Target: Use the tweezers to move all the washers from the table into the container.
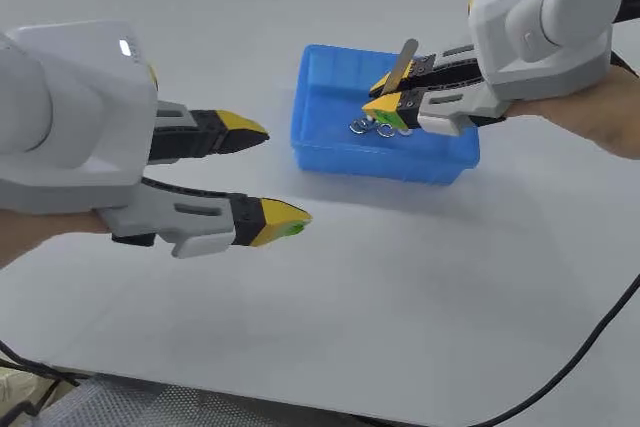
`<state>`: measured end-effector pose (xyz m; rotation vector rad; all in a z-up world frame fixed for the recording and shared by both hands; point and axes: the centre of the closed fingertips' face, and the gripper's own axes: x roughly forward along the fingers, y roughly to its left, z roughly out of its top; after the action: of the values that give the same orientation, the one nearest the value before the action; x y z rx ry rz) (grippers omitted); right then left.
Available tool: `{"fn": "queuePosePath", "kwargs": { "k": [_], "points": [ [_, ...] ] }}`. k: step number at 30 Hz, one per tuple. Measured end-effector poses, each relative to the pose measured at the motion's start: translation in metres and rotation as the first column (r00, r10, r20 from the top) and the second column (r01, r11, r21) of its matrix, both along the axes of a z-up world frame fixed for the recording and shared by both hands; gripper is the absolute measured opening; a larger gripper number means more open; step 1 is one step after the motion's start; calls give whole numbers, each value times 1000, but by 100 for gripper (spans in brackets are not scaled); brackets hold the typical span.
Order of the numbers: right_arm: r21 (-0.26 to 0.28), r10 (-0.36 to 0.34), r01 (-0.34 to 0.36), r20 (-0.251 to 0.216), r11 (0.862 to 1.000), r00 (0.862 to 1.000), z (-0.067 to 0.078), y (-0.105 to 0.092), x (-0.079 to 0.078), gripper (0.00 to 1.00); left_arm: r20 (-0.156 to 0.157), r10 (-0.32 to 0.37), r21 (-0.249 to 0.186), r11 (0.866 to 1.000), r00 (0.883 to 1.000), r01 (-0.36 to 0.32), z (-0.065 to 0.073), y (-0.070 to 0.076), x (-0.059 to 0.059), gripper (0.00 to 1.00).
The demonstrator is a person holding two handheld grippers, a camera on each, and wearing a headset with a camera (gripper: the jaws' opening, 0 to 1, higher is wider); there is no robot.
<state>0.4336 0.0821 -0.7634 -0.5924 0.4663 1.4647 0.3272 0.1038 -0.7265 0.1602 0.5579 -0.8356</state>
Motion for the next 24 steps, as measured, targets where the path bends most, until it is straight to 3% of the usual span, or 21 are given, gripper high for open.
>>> {"fn": "queuePosePath", "kwargs": {
  "k": [6, 14, 24],
  "points": [
    [-25, -4, 3, -6, 1000, 1000, -8, -3, 2, 10, 2, 8, 1, 1000, 1000, -8, 2, 1, 1, 53],
    [-18, -11, 10, -13, 1000, 1000, -8, -4, 5, 10, -18, 8, 12, 1000, 1000, -7, -2, 2, -1, 54],
    [-18, -10, 10, -9, 1000, 1000, -9, -3, 5, 10, 10, 3, 3, 1000, 1000, -3, 8, -2, 13, 55]
  ]
}}
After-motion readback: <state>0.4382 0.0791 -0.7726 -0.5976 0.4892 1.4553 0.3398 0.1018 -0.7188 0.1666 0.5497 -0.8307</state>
